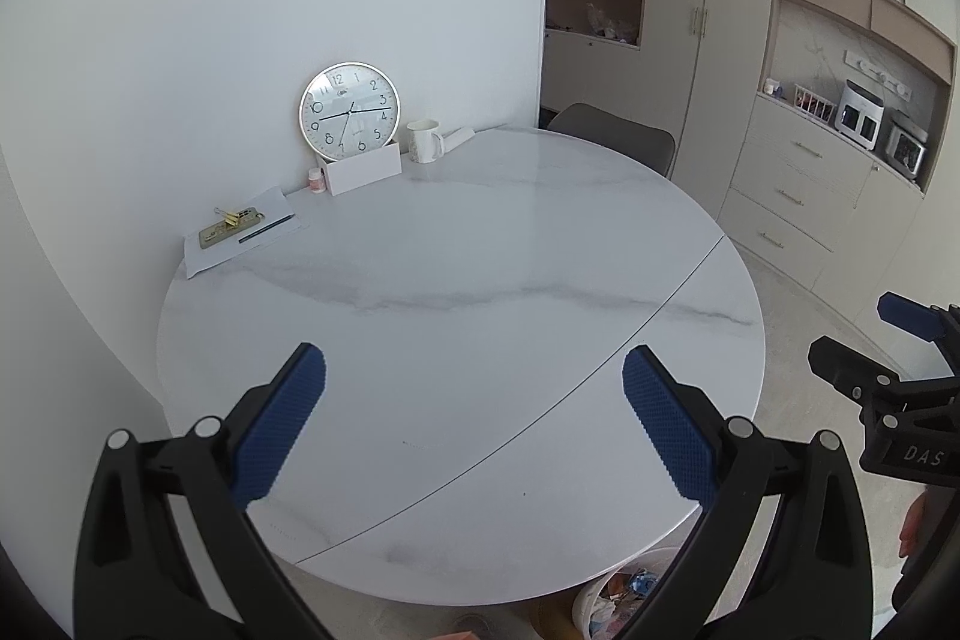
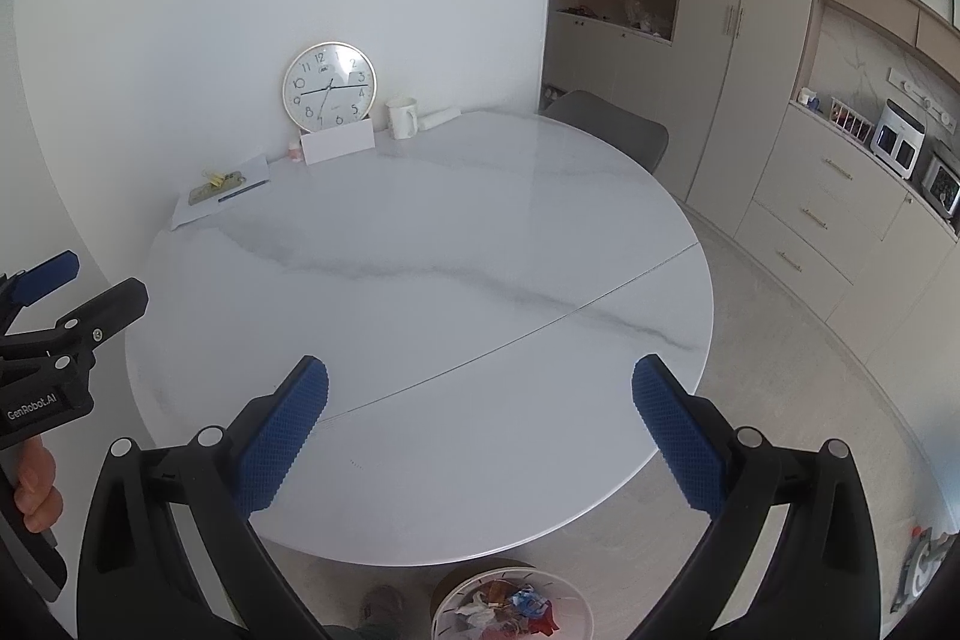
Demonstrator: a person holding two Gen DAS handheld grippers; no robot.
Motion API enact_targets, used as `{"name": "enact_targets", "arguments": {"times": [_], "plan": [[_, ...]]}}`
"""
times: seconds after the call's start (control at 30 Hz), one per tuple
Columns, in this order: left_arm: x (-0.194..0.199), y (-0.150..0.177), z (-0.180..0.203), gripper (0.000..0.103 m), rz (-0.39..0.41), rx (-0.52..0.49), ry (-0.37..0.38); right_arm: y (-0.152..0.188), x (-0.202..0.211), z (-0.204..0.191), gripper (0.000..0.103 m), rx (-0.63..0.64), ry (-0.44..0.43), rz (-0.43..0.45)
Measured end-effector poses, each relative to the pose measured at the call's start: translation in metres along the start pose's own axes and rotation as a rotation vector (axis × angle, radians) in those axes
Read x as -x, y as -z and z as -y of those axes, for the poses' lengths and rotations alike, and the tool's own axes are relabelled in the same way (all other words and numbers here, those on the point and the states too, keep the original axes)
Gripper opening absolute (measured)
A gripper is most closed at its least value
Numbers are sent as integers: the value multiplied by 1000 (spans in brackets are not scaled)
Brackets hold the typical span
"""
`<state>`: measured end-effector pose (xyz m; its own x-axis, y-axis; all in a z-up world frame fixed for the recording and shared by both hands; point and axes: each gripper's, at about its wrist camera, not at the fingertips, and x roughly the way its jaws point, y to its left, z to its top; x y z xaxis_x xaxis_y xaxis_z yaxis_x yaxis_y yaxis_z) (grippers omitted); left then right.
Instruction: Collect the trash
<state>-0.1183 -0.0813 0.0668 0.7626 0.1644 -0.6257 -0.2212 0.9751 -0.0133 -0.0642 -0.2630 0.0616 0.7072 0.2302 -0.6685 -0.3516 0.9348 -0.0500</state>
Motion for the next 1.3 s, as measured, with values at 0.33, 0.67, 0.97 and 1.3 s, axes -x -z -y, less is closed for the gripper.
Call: {"name": "enact_targets", "arguments": {"times": [0.33, 0.67, 0.97, 1.3], "plan": [[8, 8, 25, 95, -6, 14, -36, 9, 6, 24, 101, 13, -35, 0], [17, 12, 33, 95, -1, 12, -58, 13, 11, 27, 101, 23, -51, 1], [20, 12, 32, 95, -9, 14, -52, 15, 11, 24, 101, 25, -51, -2], [18, 14, 30, 95, -18, 7, -27, 15, 9, 22, 101, 21, -51, -13]]}}
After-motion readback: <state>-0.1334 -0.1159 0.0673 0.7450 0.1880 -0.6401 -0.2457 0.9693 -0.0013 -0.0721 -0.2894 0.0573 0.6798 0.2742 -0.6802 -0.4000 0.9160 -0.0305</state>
